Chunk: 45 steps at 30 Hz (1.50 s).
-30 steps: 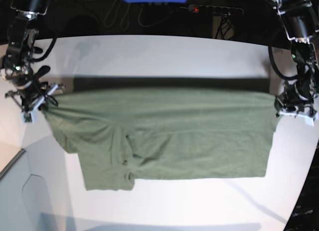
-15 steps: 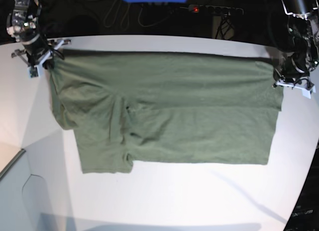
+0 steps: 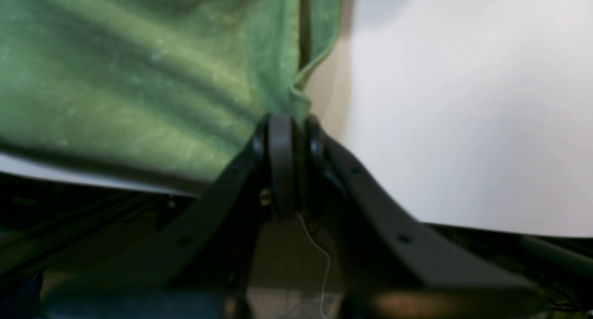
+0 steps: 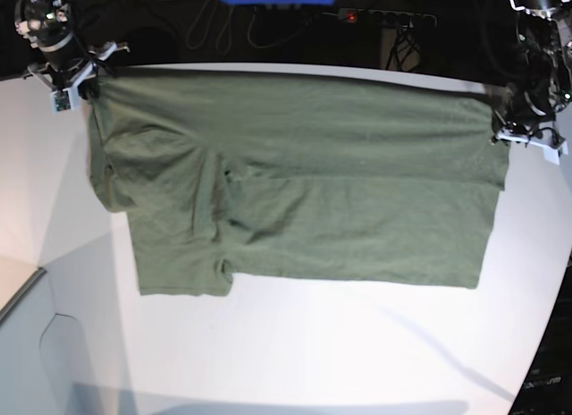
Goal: Layout the t-shirt on the table in an organized manner, then fold the t-shirt properly
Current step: 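Grasp the folded shirt edge with both grippers and pull it toward the robot, then release the edge and move both grippers to the opposite shirt edge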
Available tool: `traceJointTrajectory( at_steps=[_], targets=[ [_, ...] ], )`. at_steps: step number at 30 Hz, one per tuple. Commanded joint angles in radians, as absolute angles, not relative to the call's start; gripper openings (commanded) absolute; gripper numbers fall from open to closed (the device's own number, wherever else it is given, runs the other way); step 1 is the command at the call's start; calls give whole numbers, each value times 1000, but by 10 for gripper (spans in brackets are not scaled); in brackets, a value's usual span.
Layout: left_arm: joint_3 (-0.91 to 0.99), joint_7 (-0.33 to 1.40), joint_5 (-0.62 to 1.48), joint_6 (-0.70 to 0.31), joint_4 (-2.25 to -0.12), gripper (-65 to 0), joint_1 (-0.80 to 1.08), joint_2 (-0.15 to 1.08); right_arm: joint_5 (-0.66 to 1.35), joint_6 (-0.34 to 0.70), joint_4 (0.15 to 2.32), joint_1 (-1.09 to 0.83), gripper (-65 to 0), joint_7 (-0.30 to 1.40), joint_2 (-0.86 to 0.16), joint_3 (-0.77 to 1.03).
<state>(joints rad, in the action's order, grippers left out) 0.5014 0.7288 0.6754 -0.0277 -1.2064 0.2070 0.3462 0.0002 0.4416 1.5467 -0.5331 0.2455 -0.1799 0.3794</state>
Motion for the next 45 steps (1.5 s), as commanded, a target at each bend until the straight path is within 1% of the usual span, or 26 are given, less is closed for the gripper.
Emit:
traceJointTrajectory(
  at_steps=[1, 9, 20, 23, 26, 29, 30, 31, 33, 35, 40, 43, 45],
  targets=[
    [503, 779, 647, -7, -1204, -650, 225, 349, 4, 433, 1567, -542, -650, 226, -191, 386],
    [503, 773, 639, -7, -1313, -650, 292, 329, 5, 433, 1569, -562, -650, 226, -180, 386],
    [503, 771, 638, -7, -1313, -650, 282, 329, 5, 433, 1569, -561, -650, 226, -171, 386],
    [503, 774, 638, -7, -1323, -649, 283, 329, 5, 433, 1569, -564, -587, 226, -174, 386],
    [503, 776, 645, -7, -1325, -649, 286, 329, 4, 433, 1580, -565, -488, 226, -176, 390],
    [503, 779, 647, -7, -1337, -648, 291, 332, 4, 433, 1624, -567, -401, 226, -156, 460],
    [503, 779, 647, -8, -1351, -643, 292, 332, 4, 433, 1636, -564, -381, 226, -143, 479],
    [503, 780, 647, -10, -1368, -630, 297, 331, 4, 433, 1656, -559, -363, 226, -133, 506],
    [504, 780, 647, -56, -1417, -588, 314, 331, 4, 433, 1692, -556, -332, 226, -120, 539],
    [504, 782, 647, -91, -1457, -526, 320, 329, 4, 433, 1712, -542, -321, 226, -117, 545],
    [504, 782, 647, -74, -1489, -332, 317, 329, 1, 433, 1721, -472, -316, 237, -116, 544],
    [507, 773, 647, -74, -1489, -246, 317, 329, 1, 433, 1722, -410, -303, 254, -114, 541],
    [533, 773, 647, -74, -1491, -218, 315, 328, 1, 433, 1721, -346, -290, 298, -114, 539]
  ],
)
